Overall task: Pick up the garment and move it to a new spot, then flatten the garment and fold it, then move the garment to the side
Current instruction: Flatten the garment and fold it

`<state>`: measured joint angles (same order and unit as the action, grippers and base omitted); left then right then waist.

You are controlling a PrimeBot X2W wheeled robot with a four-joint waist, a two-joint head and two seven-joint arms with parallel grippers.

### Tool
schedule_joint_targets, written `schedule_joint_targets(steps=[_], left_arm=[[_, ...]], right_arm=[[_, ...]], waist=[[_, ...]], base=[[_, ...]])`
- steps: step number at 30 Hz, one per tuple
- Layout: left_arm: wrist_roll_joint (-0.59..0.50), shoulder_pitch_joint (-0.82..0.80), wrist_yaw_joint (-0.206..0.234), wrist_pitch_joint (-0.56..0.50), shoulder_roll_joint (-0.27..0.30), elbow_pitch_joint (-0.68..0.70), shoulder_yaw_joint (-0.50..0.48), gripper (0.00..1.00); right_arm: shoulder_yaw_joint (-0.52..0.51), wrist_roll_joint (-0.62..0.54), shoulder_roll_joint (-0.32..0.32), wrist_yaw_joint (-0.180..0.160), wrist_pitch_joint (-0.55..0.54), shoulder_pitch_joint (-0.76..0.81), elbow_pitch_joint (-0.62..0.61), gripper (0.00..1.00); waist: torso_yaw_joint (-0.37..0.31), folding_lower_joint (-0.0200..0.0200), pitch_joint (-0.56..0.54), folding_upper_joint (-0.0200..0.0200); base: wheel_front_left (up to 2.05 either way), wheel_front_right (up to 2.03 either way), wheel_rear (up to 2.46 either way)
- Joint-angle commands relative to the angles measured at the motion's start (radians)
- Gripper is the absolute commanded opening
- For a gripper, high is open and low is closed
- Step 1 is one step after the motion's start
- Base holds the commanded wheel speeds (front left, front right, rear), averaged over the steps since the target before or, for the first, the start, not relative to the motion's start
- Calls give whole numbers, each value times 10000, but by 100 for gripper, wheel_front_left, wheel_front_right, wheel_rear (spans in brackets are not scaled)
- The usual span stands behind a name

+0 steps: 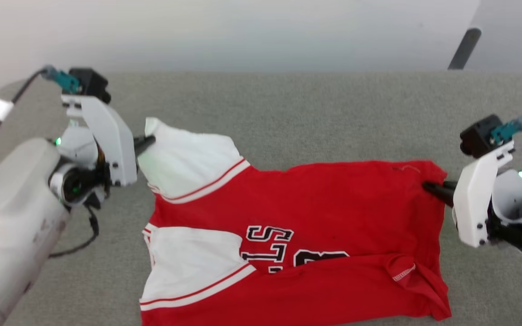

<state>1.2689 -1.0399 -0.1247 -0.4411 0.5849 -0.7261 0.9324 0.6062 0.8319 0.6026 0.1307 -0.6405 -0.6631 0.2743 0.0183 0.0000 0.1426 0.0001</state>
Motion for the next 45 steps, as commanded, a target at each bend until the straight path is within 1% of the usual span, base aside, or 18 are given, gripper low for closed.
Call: schedule_joint_targets(steps=[1, 3, 5, 9, 13, 18, 23, 28, 29, 31, 33, 34, 36, 37, 38, 39, 40, 45], left_arm=[[127, 447, 232, -124, 313, 579, 50, 0], [174, 627, 359, -178, 430, 914, 57, 0], [203, 996, 729, -339, 749, 1638, 96, 0], [632, 1914, 1610, -758, 1407, 3344, 84, 0], [1077, 2907, 2649, -1129, 2127, 5127, 117, 0], [1451, 4015, 3716, -1287, 2799, 6849, 268, 0], [1610, 4776, 4276, -1207, 3220, 7635, 405, 0], [1583, 5200, 4501, -1075, 3358, 7902, 535, 0], [1609, 5267, 4513, -1047, 3312, 7920, 546, 2], [1532, 5337, 4532, -965, 3255, 7909, 593, 27], [1568, 5380, 4569, -945, 3185, 7861, 617, 27], [1526, 5376, 4578, -945, 3188, 7848, 637, 36], [1554, 5408, 4578, -912, 3143, 7844, 616, 68], [1562, 5417, 4607, -866, 3153, 7849, 594, 84], [1521, 5405, 4636, -849, 3193, 7854, 570, 100], [1540, 5412, 4689, -820, 3226, 7856, 533, 100], [1514, 5420, 4705, -805, 3285, 7871, 525, 100], [1678, 5602, 4689, -601, 3509, 8096, 354, 100]], right_arm=[[258, 245, 301, 0, 172, 307, -308, 0], [371, 350, 446, 0, 169, 439, -430, 0], [562, 556, 711, 0, 234, 655, -731, 0], [819, 828, 1172, 0, 253, 1072, -1237, 0], [980, 999, 1521, 0, 214, 1481, -1642, 0], [1026, 1157, 1771, 0, 162, 2036, -2011, 0], [856, 993, 1920, 0, 41, 2487, -1998, 0], [715, 848, 1846, 0, -32, 2827, -1961, 0], [673, 826, 1805, 0, -20, 2874, -1959, 0], [610, 776, 1735, 0, -20, 2951, -1927, 0], [564, 725, 1611, 0, -36, 3039, -1905, 0], [545, 696, 1554, 0, -58, 3051, -1899, 0], [471, 680, 1474, 0, -60, 3054, -1888, 0], [446, 647, 1438, 0, -63, 3054, -1885, 13], [411, 582, 1427, 0, -106, 3065, -1860, 34], [357, 562, 1410, 0, -145, 3093, -1822, 88], [277, 548, 1375, 0, -194, 3125, -1777, 100], [-181, 499, 1158, 0, -476, 3369, -1622, 100]], waist=[[271, 0, -390, -1], [303, 0, -443, -1], [350, 0, -533, -1], [381, 0, -662, -1], [375, 0, -750, -1], [324, 0, -795, -1], [252, 0, -776, -1], [172, 0, -752, -1], [165, 0, -750, -1], [147, 0, -748, -1], [131, 0, -754, -1], [115, 0, -757, -1], [106, 0, -765, -1], [104, 0, -774, -1], [101, 0, -787, -1], [98, 0, -809, -1], [92, 0, -838, -1], [90, 0, -1119, -1]], base=[[0, 0, 0], [0, 0, 0], [0, 0, 0], [0, 0, 0], [0, 0, 0], [0, 0, 0], [0, 0, 0], [0, 0, 0], [0, 0, 0], [0, 0, 0], [0, 0, 0], [0, 0, 0], [0, 0, 0], [0, 0, 0], [0, 0, 0], [0, 0, 0], [0, 0, 0], [0, 0, 0]])
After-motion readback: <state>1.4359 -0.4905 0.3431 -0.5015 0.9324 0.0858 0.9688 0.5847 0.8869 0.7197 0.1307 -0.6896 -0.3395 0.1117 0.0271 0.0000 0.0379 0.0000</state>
